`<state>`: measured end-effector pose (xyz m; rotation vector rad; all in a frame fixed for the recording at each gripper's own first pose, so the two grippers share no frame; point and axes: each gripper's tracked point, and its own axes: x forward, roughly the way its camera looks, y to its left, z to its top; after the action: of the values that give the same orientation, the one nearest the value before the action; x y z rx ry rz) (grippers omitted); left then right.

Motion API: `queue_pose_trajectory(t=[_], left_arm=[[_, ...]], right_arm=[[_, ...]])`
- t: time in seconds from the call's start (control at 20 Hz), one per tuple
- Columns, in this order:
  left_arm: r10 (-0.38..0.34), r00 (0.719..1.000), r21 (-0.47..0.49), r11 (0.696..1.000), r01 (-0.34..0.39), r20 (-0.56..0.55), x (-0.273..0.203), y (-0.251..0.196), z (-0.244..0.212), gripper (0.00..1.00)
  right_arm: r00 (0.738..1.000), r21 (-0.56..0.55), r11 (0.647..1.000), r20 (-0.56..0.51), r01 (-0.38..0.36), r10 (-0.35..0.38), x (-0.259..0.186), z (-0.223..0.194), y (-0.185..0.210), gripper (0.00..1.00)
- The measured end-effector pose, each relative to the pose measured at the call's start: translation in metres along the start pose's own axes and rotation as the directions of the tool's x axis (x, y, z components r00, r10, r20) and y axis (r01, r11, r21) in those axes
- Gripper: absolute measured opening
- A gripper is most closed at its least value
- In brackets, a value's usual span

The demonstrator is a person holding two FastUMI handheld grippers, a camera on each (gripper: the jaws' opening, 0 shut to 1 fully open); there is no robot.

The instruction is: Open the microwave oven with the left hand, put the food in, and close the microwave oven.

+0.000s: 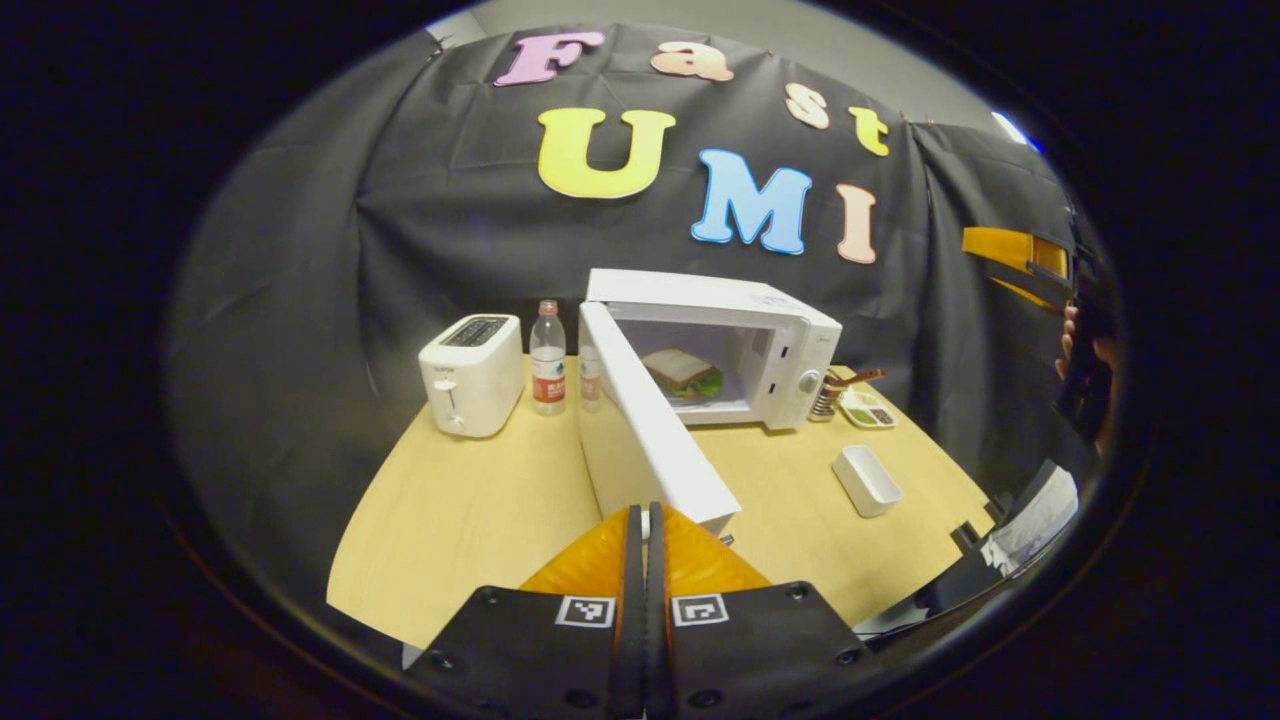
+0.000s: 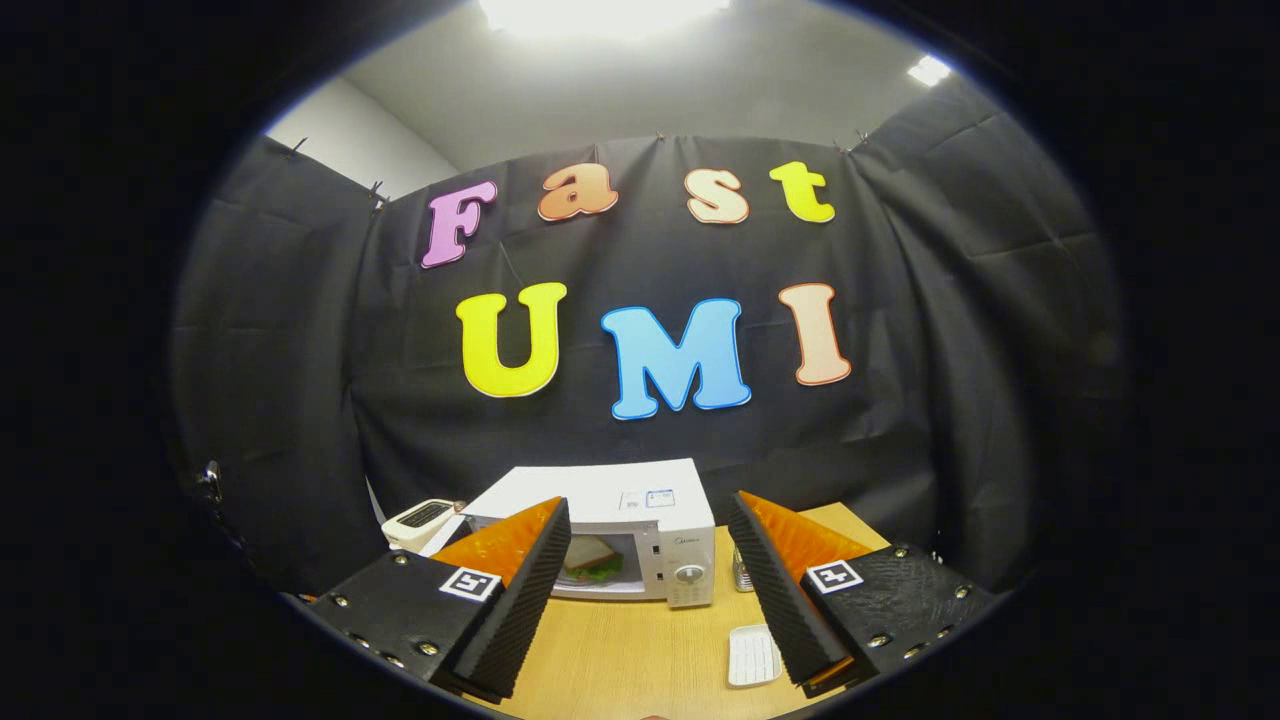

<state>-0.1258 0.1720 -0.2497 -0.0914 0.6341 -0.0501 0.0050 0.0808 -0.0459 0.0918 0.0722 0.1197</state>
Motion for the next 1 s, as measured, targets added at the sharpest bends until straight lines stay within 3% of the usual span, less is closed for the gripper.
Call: queue_pose_trajectory(t=[0.6, 1.0], left_arm=[[-0.115, 0.993, -0.058, 0.992, 0.115, -0.006, 0.079, -0.111, 0.027, 0.07], [-0.158, 0.987, -0.108, 0.982, 0.157, -0.005, 0.142, -0.156, 0.052, 0.07]], right_arm=[[0.999, -0.005, 0.999, 0.026, 0.032, -0.032, 0.039, 0.011, -0.063, 0.95], [0.996, -0.034, 0.997, 0.064, 0.067, -0.065, 0.055, 0.028, -0.104, 0.95]])
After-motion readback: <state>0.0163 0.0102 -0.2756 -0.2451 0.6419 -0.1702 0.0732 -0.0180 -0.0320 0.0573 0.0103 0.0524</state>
